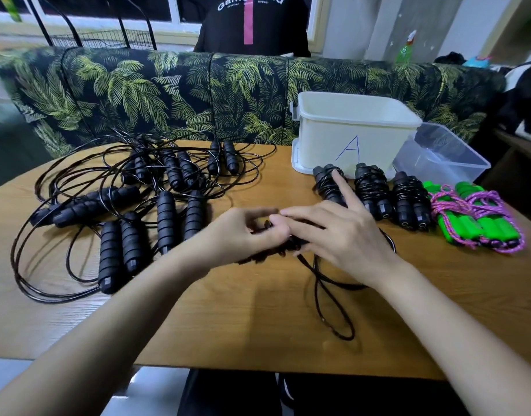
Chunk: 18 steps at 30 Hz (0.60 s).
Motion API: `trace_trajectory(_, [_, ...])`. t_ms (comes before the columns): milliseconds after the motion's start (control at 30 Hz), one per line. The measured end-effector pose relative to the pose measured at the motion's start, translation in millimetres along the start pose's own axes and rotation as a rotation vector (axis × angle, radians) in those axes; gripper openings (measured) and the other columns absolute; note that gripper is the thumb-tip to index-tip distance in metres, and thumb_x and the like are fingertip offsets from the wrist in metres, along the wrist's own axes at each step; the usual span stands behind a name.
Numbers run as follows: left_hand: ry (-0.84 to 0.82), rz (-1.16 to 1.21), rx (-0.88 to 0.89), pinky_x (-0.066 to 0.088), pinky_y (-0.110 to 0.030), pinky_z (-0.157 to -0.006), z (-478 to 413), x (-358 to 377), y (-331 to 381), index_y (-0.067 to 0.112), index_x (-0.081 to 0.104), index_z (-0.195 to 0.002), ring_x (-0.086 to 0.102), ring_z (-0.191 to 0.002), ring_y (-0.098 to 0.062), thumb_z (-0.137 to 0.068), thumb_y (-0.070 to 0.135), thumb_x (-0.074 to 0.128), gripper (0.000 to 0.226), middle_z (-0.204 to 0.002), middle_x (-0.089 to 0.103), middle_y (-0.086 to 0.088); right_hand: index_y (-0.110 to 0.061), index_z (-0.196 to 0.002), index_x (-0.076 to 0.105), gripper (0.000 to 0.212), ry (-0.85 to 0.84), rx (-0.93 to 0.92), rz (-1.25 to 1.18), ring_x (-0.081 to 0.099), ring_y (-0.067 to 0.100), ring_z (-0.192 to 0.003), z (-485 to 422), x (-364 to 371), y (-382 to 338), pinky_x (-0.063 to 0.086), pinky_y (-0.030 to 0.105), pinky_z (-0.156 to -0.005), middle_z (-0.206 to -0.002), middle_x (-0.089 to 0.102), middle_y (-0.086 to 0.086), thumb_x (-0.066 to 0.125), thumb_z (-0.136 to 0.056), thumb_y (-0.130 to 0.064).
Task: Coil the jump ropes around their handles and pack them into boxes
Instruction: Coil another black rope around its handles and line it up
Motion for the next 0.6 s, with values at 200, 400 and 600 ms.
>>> trace_trajectory(200, [-0.037,0.658,-0.186,0.041,-0.037,-0.102,1,-8,-1,0.023,0.060,-0.126,0.067,-0.113,-0.019,-0.066,0.085,0.030,0.091,-0.119,0.072,-0.002,-0.026,-0.136,0.058,0.064,0.187,0.687,-0.404,0.062,0.006,-0.107,8,-9,26,0.045,0.047,-0.107,-0.112,0.060,-0.027,0.070,-0.078,-0.051])
trace_trajectory(400, [0.270,0.435,0.174,0.051,-0.020,-0.091,-16,25,10,0.012,0.053,-0.128,0.066,-0.107,-0.007,-0.058,0.030,0.095,0.084,-0.114,0.071,0.004,-0.034,-0.111,0.059,0.053,0.292,1.112,-0.630,0.065,0.008,-0.102,19,17,35,0.052,0.043,-0.092,-0.105,0.069,-0.017,0.067,-0.066,-0.062])
trace_trajectory(600, [0.249,0.439,0.202,0.056,-0.025,-0.081,-40,16,-1,0.005,0.053,-0.112,0.071,-0.089,-0.009,-0.063,0.021,0.081,0.059,-0.091,0.075,-0.001,-0.040,-0.103,0.062,0.033,0.274,1.227,-0.814,0.065,0.003,-0.104,35,41,46,0.051,0.040,-0.098,-0.106,0.071,-0.015,0.075,-0.075,-0.052])
Point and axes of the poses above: each hand's wrist, its own z-axis away from the middle knuckle, its own x-axis out of the palm, y = z × x, the point moved 6 cm from there along -z, towards the middle knuckle
